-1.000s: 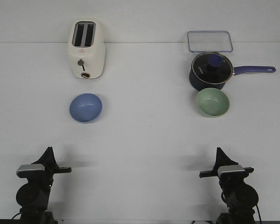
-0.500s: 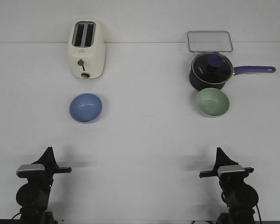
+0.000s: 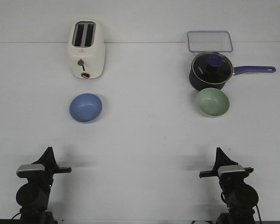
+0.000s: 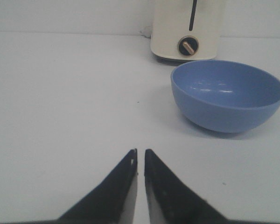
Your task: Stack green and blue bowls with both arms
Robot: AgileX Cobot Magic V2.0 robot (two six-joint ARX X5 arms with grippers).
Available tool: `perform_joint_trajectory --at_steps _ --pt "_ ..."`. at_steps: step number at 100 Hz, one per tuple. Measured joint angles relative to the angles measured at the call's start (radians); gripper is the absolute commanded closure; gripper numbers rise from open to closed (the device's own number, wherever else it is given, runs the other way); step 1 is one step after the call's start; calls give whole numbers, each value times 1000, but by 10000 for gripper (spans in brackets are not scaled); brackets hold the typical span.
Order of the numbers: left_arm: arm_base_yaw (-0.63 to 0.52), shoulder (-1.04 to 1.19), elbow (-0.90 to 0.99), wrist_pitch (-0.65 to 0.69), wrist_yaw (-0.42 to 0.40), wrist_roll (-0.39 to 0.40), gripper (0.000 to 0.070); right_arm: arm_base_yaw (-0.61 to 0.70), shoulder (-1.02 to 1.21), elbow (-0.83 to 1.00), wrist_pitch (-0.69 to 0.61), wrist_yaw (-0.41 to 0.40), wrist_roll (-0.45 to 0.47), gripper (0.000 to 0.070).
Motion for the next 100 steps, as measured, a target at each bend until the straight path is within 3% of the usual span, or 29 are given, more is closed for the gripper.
perform_joint_trajectory --at_steps 15,28,40,54,69,74,87,100 --pt "0 0 0 0 0 0 685 0 0 0 8 -3 195 691" --pt "0 0 0 0 0 0 685 0 0 3 83 -3 309 697" --pt "0 0 0 0 0 0 685 0 18 87 33 1 401 698" --pt "0 0 0 0 0 0 685 0 132 303 -56 2 429 698" --pt "0 0 0 0 0 0 685 0 358 558 -212 1 369 688" --pt "0 0 0 0 0 0 685 0 437 630 -262 2 343 616" --pt "0 0 0 0 0 0 685 0 624 777 -340 40 288 269" --pt "0 0 0 0 0 0 685 -1 805 865 -367 113 260 248"
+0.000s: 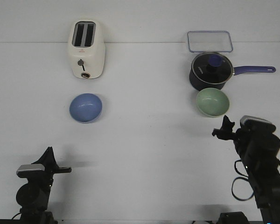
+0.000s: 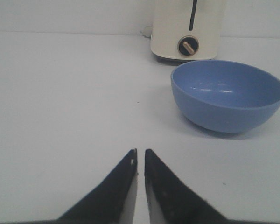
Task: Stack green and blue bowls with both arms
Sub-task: 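Reach the right gripper to the pale green bowl rim and grasp it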
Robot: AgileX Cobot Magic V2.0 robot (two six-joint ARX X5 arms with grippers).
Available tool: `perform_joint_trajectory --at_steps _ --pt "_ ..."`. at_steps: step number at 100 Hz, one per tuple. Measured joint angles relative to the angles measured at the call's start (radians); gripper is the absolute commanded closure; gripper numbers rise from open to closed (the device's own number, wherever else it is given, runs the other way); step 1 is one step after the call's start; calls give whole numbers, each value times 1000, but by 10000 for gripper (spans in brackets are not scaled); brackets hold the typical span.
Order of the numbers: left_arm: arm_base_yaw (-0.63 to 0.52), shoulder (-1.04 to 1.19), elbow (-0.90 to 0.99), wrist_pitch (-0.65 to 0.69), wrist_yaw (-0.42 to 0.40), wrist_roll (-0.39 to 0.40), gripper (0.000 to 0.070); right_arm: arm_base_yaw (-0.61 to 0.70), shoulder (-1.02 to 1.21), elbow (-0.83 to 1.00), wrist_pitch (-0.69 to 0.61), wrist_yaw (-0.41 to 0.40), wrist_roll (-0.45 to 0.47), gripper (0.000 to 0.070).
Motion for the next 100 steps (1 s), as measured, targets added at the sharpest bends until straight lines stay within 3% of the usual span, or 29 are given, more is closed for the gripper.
perform_joint_trajectory --at_steps 19,52,74,87,100 --pt "0 0 0 0 0 0 685 -65 269 81 -15 8 -26 249" --pt "0 0 0 0 0 0 685 -192 727 341 -71 -143 -33 265" --pt "0 0 0 0 0 0 685 -206 876 422 -57 -146 -33 320" --pt "0 0 0 0 0 0 685 -206 912 426 -33 -146 -29 426" --pt "0 0 0 0 0 0 685 -206 935 427 -27 -145 -21 448"
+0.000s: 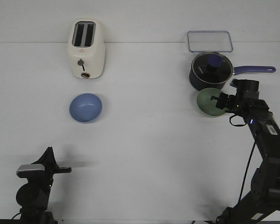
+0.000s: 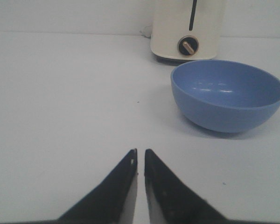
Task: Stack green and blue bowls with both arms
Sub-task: 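Reach the right gripper to the pale green bowl rim and grasp it, then carry the green bowl toward the table center and set it down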
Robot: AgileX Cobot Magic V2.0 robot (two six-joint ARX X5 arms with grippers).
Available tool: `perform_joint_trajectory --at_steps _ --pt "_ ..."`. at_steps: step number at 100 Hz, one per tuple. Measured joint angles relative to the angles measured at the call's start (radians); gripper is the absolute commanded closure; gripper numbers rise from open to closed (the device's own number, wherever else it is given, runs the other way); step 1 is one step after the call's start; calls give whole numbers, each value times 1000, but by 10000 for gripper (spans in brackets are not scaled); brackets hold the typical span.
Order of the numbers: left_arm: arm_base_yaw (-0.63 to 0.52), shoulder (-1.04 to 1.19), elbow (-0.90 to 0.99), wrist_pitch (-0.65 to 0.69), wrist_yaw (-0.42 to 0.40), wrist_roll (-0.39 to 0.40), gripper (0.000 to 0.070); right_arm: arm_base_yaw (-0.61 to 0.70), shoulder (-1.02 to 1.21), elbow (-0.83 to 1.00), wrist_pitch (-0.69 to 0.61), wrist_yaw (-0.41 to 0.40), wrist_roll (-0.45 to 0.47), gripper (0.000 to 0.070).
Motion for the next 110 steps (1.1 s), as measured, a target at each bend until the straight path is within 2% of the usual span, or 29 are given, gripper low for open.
perform_joint_trajectory --at_steps 3,12,20,44,63,73,84,110 --pt "0 0 0 0 0 0 685 0 6 0 1 3 1 477" --pt "0 0 0 0 0 0 685 0 23 0 0 5 10 651" --pt "0 0 0 0 0 0 685 0 28 0 0 7 13 697" --pt "0 0 0 0 0 0 685 -3 26 0 -6 -15 27 697" --pt "0 0 0 0 0 0 685 -9 -72 0 -101 -166 24 697" --pt "0 0 0 0 0 0 685 21 -189 0 -179 -187 -9 697" --pt "0 0 0 0 0 0 685 119 -297 -5 -254 -195 -50 697" --pt "0 0 0 0 0 0 685 467 -356 -196 -220 -184 -65 697"
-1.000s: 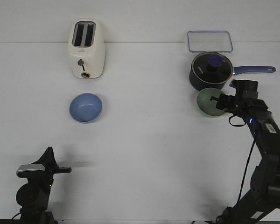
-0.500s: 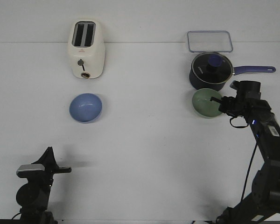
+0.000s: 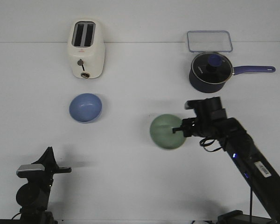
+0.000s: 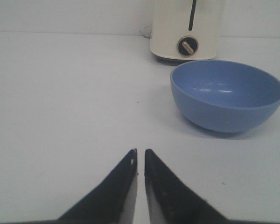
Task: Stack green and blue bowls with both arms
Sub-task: 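Carry the green bowl toward the table center and set it down, then release the green bowl and retract the right gripper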
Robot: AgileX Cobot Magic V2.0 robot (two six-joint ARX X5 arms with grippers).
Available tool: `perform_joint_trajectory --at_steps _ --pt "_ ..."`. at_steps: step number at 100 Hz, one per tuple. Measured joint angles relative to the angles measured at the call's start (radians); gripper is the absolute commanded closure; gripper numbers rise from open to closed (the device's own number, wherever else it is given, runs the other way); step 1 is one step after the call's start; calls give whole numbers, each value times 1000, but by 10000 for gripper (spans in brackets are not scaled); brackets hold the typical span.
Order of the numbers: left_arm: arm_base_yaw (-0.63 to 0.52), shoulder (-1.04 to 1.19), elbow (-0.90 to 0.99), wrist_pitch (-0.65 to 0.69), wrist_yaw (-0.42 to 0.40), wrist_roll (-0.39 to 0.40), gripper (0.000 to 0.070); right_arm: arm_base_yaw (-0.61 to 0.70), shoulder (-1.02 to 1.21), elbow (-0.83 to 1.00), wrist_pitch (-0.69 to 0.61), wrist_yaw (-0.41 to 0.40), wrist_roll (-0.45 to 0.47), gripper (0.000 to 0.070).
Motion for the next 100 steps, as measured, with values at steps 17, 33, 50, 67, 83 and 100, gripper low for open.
perform_joint_trajectory --at_steps 17,33,50,67,83,100 --pt "0 0 0 0 0 0 685 214 0 -89 116 94 51 697" --pt "0 0 0 0 0 0 685 302 2 -131 153 194 95 697" --pt "0 0 0 0 0 0 685 311 39 -132 152 217 103 697" --pt "0 0 0 0 0 0 685 310 68 -132 143 213 103 602" --pt "0 0 0 0 0 0 685 310 71 -132 140 192 103 305" --pt "0 0 0 0 0 0 685 295 2 -134 149 192 101 294"
